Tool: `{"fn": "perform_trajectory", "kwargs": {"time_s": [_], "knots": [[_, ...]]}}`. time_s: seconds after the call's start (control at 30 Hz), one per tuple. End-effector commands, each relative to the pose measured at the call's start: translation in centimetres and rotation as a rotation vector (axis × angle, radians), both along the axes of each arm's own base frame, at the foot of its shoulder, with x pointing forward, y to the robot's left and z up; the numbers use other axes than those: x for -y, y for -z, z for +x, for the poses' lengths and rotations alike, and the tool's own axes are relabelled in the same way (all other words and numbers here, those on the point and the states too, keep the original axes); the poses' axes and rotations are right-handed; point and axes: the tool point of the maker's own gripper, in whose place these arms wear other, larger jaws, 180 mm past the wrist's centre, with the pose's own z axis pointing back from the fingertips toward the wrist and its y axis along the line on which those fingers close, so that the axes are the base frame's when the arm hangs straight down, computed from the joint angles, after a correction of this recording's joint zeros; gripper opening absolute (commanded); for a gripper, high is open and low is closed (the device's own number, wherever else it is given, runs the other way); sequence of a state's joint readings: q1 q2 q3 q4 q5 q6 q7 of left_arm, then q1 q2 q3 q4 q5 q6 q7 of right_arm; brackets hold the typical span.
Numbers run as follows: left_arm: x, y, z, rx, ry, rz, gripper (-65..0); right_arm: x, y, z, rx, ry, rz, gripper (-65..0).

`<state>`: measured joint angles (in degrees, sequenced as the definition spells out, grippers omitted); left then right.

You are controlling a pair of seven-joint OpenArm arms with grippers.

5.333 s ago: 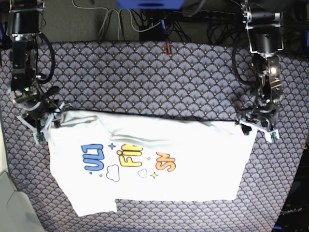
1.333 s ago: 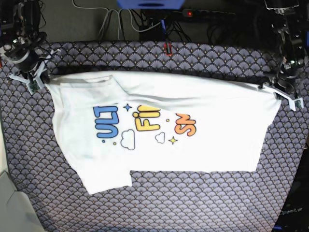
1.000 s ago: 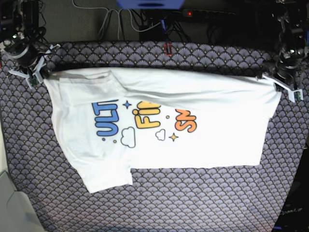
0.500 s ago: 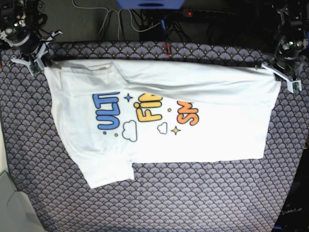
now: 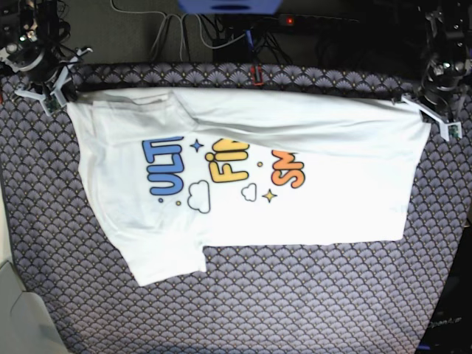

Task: Fold the T-shirt properly
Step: 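Drag the folded shirt toward the robot with both grippers, then release the shirt and move both grippers to the hem corners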

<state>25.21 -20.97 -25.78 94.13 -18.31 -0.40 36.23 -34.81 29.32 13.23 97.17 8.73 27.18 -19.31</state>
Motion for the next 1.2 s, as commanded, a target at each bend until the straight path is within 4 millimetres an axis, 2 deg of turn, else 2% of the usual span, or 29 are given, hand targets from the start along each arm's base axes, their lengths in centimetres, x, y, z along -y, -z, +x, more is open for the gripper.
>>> {"fn": "perform_trajectory", "kwargs": {"time_s": [0.0,0.13,0.2,0.3,0.33,0.47,0.57,0.77,0.87,1.0,1.1,1.17], "knots": [[-0.9,-1.1,0.5,0.029,0.0,0.037,-63.7,0.6,-0.8,0.6,0.028,-0.004,-0.018,-65.0],[-0.9,-1.2,0.6,0.032,0.0,0.037,-63.2,0.5,-0.8,0.5,0.027,-0.002,-0.016,-64.0],[-0.8,-1.2,0.6,0.031,0.003,0.035,-63.1,0.5,-0.8,0.5,0.027,-0.002,-0.016,-61.3],[-0.8,-0.3,-0.1,-0.041,-0.004,0.018,-61.8,0.6,-0.7,0.5,0.024,0.0,-0.017,-53.9],[-0.9,-0.2,-0.4,-0.073,-0.007,0.016,-60.0,0.6,-0.7,0.5,0.024,0.0,-0.017,-51.2],[-0.7,-0.2,0.1,-0.104,-0.013,-0.009,-46.4,0.6,-0.7,0.5,0.024,-0.001,-0.018,-39.8],[-0.6,-0.4,0.2,-0.097,-0.011,-0.007,-39.2,0.6,-0.8,0.5,0.026,-0.003,-0.019,-34.7],[-0.8,-0.6,0.4,-0.089,-0.014,-0.005,-30.8,0.5,-1.0,0.7,0.031,-0.007,-0.02,-33.9],[-0.8,-1.1,1.1,-0.069,-0.013,-0.003,-30.5,1.9,-1.7,1.1,0.054,0.024,-0.041,-33.9],[-0.5,-2.7,2.3,-0.022,0.003,0.013,-30.5,3.5,-2.8,1.5,0.082,0.058,-0.068,-33.9],[-1.3,-4.9,3.0,0.042,-0.017,0.032,-30.5,4.6,-3.4,1.8,0.101,0.081,-0.086,-33.9],[-1.5,-6.7,4.2,0.101,-0.021,0.044,-30.5,5.2,-3.9,2.2,0.118,0.091,-0.095,-33.9]]}}
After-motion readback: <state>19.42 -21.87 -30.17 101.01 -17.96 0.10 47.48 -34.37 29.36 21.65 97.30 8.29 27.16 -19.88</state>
